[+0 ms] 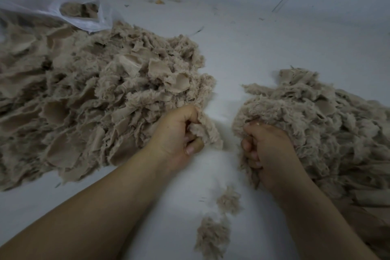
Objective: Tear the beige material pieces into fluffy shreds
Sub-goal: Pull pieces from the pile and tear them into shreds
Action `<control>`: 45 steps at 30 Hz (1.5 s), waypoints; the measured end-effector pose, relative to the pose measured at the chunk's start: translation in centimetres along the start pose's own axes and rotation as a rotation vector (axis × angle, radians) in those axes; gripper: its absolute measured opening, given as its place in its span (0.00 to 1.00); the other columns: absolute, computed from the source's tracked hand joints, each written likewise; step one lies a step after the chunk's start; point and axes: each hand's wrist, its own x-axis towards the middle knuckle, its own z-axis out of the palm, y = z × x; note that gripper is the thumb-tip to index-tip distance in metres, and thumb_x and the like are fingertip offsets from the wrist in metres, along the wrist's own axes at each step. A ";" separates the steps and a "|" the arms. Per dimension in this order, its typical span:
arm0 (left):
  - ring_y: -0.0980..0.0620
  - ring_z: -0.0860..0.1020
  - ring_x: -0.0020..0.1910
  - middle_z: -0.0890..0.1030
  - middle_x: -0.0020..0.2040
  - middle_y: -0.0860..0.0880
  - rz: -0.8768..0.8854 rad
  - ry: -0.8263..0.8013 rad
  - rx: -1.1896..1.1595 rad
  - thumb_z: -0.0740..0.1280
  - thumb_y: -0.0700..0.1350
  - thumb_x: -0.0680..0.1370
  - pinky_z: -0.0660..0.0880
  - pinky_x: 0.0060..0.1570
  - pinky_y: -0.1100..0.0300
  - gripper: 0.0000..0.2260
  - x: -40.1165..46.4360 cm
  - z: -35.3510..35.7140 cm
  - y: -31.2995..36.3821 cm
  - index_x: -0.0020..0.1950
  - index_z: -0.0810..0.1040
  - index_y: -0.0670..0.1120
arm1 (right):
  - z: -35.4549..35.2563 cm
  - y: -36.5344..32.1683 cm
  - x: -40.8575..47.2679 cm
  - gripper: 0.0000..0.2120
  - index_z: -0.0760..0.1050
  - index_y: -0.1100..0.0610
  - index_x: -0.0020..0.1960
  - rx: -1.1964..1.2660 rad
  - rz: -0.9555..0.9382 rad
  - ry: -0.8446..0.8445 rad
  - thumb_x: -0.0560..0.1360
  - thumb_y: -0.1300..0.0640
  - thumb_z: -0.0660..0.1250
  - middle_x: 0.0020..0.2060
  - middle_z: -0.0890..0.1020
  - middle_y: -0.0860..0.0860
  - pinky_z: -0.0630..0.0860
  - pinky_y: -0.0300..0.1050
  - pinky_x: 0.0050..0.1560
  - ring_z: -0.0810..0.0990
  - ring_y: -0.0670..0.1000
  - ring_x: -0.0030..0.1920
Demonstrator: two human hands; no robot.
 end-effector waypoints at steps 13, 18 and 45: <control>0.54 0.56 0.16 0.57 0.20 0.49 -0.138 -0.133 0.157 0.62 0.34 0.77 0.52 0.20 0.68 0.16 1.2 0.3 -0.1 0.31 0.63 0.44 | 0.3 0.2 -1.2 0.20 0.74 0.53 0.27 -0.172 -0.157 -0.142 0.77 0.59 0.70 0.20 0.68 0.48 0.59 0.33 0.20 0.61 0.44 0.19; 0.50 0.66 0.18 0.70 0.25 0.45 -0.050 -0.105 0.297 0.71 0.51 0.75 0.58 0.18 0.69 0.14 1.1 0.6 -0.5 0.35 0.73 0.46 | 0.2 0.0 -1.0 0.26 0.70 0.52 0.23 -0.218 -0.139 -0.136 0.80 0.56 0.65 0.19 0.65 0.49 0.56 0.34 0.19 0.58 0.46 0.18; 0.51 0.66 0.15 0.71 0.23 0.42 -0.124 -0.178 0.427 0.63 0.37 0.80 0.56 0.16 0.71 0.11 0.9 0.2 0.0 0.38 0.74 0.37 | -0.2 0.4 -0.3 0.25 0.71 0.54 0.24 -0.114 -0.090 -0.099 0.80 0.56 0.66 0.23 0.64 0.53 0.54 0.34 0.19 0.56 0.46 0.19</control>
